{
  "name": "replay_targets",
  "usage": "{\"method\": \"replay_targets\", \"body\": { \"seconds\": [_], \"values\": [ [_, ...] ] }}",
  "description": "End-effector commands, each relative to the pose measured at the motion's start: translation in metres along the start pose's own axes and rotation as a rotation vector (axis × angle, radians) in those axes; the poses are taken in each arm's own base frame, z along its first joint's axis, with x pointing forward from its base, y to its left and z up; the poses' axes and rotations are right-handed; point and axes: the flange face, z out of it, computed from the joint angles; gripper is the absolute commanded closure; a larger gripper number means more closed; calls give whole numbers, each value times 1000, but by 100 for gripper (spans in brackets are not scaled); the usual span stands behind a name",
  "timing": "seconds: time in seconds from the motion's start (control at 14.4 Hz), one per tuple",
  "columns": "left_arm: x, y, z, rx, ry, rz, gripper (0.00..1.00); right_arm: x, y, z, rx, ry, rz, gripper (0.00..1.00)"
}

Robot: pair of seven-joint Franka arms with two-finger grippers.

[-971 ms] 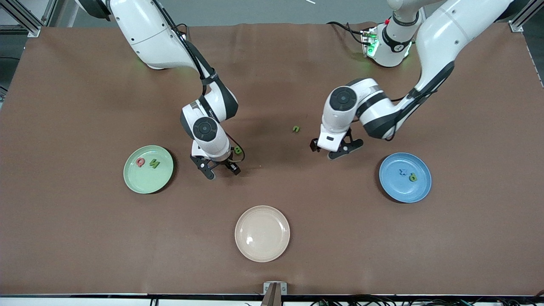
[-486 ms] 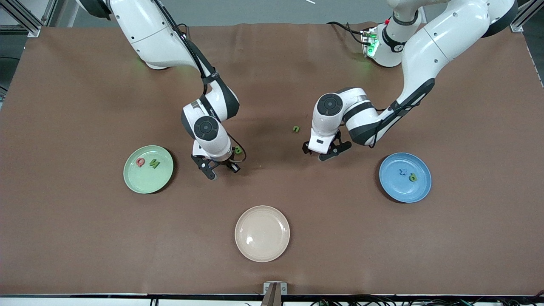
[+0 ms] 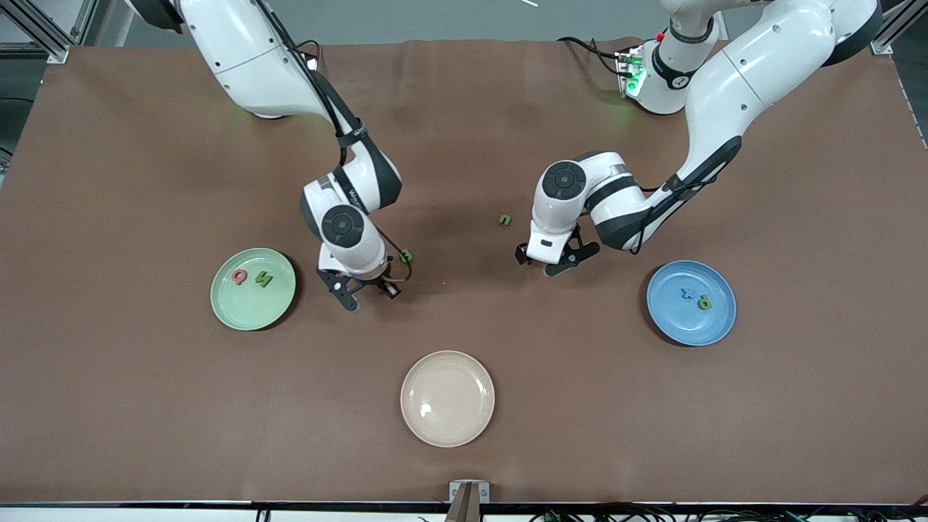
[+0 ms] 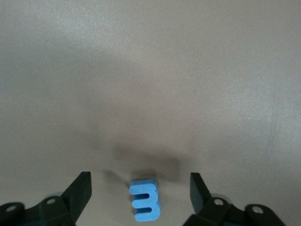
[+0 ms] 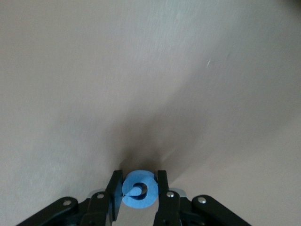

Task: Sort upper and lower case letters into plates
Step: 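Place the G in the green plate while the left gripper grasps m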

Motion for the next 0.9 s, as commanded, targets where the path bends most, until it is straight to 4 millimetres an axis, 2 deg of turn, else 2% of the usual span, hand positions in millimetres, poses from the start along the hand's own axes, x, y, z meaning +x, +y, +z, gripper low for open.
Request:
{"method": "replay_targets", "body": {
  "seconds": [0.0,0.07,0.28,0.49,0.62,0.83],
  "values": [
    [-4,6,2,-11,0,-4,12,63,31,-52,-22,-34,-84,100],
    [-5,6,3,-11,-2,-11,13,88,44,-63,-18,-38,-126,100],
    [-13,9,6,-9,-11,-14,14,140,86,-73,-13,-47,-238,100],
    [-14,10,7,-8,-13,-13,19,176,122,-63,-16,-59,-303,100],
    [-14,10,7,-8,-14,-14,29,188,142,-49,-6,-52,-319,100],
    [-13,10,7,-9,-13,-15,48,180,158,-23,16,-25,-319,100]
  ]
}}
